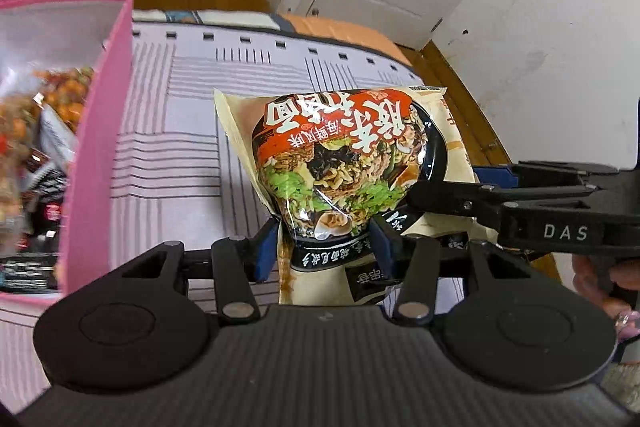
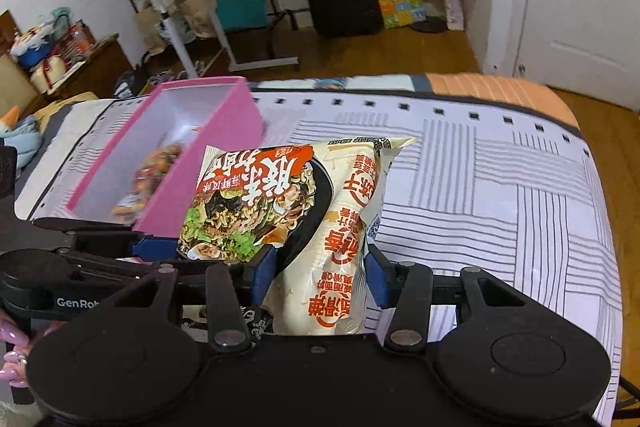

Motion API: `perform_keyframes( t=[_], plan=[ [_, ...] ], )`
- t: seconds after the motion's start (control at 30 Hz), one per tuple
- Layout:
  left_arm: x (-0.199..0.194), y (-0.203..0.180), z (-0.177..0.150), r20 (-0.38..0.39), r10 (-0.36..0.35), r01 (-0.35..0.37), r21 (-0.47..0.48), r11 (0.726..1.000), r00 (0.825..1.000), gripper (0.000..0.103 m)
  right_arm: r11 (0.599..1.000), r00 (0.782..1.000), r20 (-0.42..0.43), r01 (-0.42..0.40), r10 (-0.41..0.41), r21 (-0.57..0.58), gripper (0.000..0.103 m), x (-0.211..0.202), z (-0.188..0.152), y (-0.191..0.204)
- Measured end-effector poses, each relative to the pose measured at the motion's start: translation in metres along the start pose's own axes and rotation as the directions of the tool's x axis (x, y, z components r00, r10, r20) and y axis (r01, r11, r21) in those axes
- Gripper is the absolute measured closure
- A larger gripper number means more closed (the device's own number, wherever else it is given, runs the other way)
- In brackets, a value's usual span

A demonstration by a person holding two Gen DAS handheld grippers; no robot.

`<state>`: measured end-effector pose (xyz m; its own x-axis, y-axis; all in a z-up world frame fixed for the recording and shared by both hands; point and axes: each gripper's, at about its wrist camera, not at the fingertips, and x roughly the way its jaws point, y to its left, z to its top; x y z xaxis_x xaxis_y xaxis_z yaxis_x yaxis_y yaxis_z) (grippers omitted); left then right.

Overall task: Organize snacks
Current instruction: 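Carry the noodle packet into the pink box and open the left gripper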

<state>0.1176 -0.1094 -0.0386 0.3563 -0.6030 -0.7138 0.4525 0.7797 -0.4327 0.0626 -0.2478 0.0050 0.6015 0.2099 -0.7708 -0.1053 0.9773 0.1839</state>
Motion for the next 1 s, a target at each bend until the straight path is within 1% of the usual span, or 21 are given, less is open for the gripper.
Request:
perform_keyframes(
  t=[0.1,0.2,0.27,0.33,0.47,0.57,0.73,0.87,1.0],
  plan=[
    [-0.025,0.003,-0.003,0.028,0.003,-0.004,0.013,1.0,1.0,0.056,1.0,1.0,0.021,-0.009,0.009,-0.026,0.05,-0.011,0.004,0.022],
    [-0.048,0.013,-0.004,0.049,-0.007,0.007,0.0,1.0,0.999,0.056,0.998,0.999,0.038,-0.029,0.031,-0.055,0.05,-0.018,0.011,0.044],
    [-0.066,0.02,-0.005,0.074,-0.002,0.001,0.004,1.0,0.997,0.056,0.996,0.997,0.05,-0.047,0.051,-0.076,0.05,-0.021,0.019,0.059],
    [-0.085,0.027,-0.005,0.107,0.012,-0.012,0.001,1.0,0.994,0.056,0.993,0.995,0.063,-0.068,0.074,-0.094,0.05,-0.021,0.025,0.074],
    [-0.121,0.048,-0.005,0.187,0.046,-0.045,-0.007,0.999,0.981,0.056,0.984,0.988,0.086,-0.115,0.127,-0.134,0.05,-0.011,0.039,0.105],
    [-0.14,0.073,-0.002,0.224,0.07,-0.063,-0.039,0.997,0.972,0.056,0.976,0.98,0.092,-0.161,0.175,-0.148,0.05,0.007,0.049,0.124],
    [-0.159,0.127,0.003,0.262,0.116,-0.087,-0.118,0.989,0.958,0.056,0.966,0.967,0.077,-0.232,0.241,-0.109,0.05,0.053,0.064,0.147],
    [-0.155,0.172,0.013,0.263,0.154,-0.109,-0.177,0.978,0.953,0.056,0.963,0.964,0.015,-0.267,0.267,-0.025,0.05,0.093,0.067,0.154],
    [-0.139,0.206,0.018,0.242,0.192,-0.14,-0.217,0.966,0.951,0.056,0.97,0.969,-0.034,-0.244,0.243,-0.001,0.05,0.127,0.063,0.162]
  ],
)
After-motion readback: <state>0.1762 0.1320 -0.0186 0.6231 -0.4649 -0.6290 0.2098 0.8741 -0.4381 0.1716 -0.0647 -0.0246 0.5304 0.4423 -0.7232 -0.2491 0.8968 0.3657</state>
